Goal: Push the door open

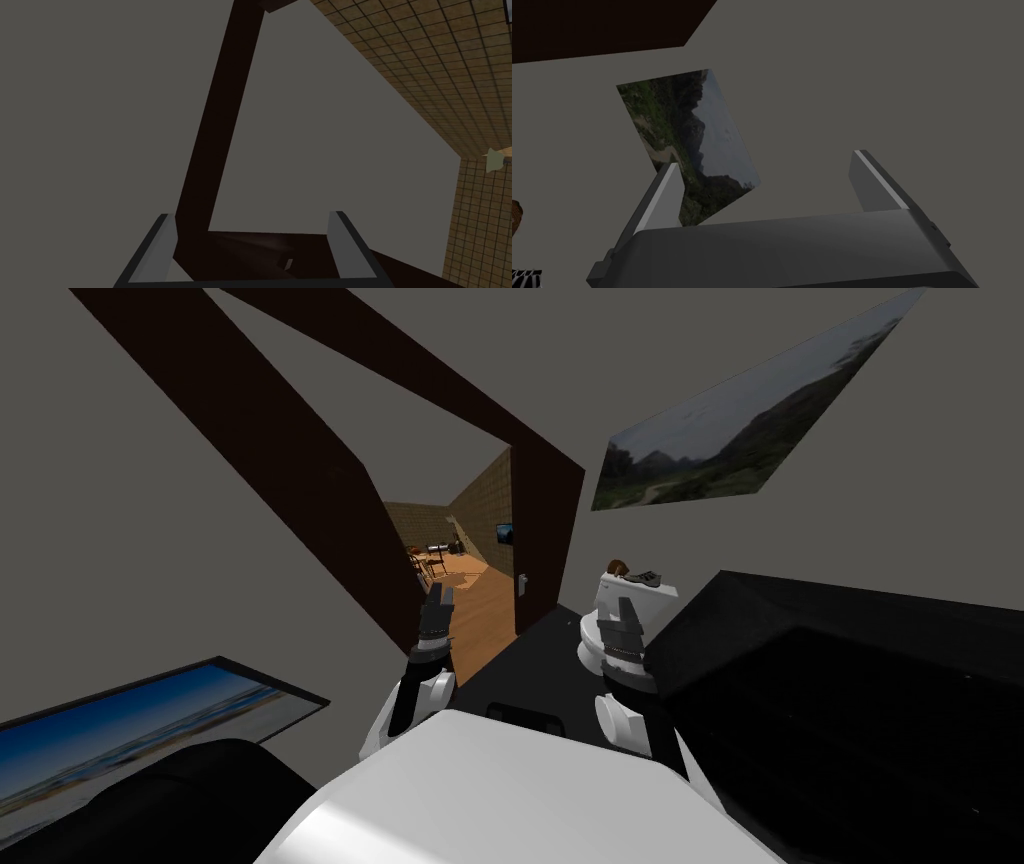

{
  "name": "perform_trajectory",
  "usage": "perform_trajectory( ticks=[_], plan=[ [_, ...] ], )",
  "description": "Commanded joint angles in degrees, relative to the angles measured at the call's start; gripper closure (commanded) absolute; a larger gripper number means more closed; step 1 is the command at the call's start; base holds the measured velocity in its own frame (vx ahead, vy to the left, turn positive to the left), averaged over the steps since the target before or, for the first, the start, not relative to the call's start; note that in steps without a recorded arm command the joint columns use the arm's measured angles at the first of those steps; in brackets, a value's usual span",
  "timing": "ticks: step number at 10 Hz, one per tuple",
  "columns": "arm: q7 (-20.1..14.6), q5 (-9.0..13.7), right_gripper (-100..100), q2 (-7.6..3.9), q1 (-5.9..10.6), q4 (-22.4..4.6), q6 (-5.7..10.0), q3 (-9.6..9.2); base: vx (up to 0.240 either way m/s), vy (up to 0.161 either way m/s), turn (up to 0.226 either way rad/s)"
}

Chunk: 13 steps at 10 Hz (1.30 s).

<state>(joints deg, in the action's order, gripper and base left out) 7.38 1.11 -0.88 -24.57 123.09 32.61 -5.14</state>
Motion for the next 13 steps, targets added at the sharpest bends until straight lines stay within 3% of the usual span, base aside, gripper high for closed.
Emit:
perform_trajectory(
  ticks=[1,2,4,5,9,10,12,13],
  plan=[
    [-0.3,0.3,-100,-0.39,1.99,-2.9,0.08,-0.25,0.085,-0.07,0.093],
    [-0.3,0.3,-100,-0.39,1.99,-3.3,0.08,-0.25,0.055,-0.048,0.028],
    [-0.6,0.7,-100,-0.84,4.22,-6.4,-0.12,-0.72,0.054,-0.045,0.078],
    [-0.6,0.7,-100,-0.84,4.22,-6.9,-0.12,-0.72,0.043,-0.041,0.041],
    [-1.3,1.6,-100,-1.65,9.27,-14.2,-0.59,-1.78,0.069,-0.075,0.106],
    [-1.3,1.6,-100,-1.65,9.27,-15.0,-0.59,-1.78,0.057,-0.083,0.032],
    [-1.7,2.1,-100,-1.98,12.0,-18.9,-0.84,-2.36,0.05,-0.065,0.097],
    [-1.7,2.1,-100,-1.98,12.0,-19.4,-0.84,-2.36,0.051,-0.056,0.055]
  ],
)
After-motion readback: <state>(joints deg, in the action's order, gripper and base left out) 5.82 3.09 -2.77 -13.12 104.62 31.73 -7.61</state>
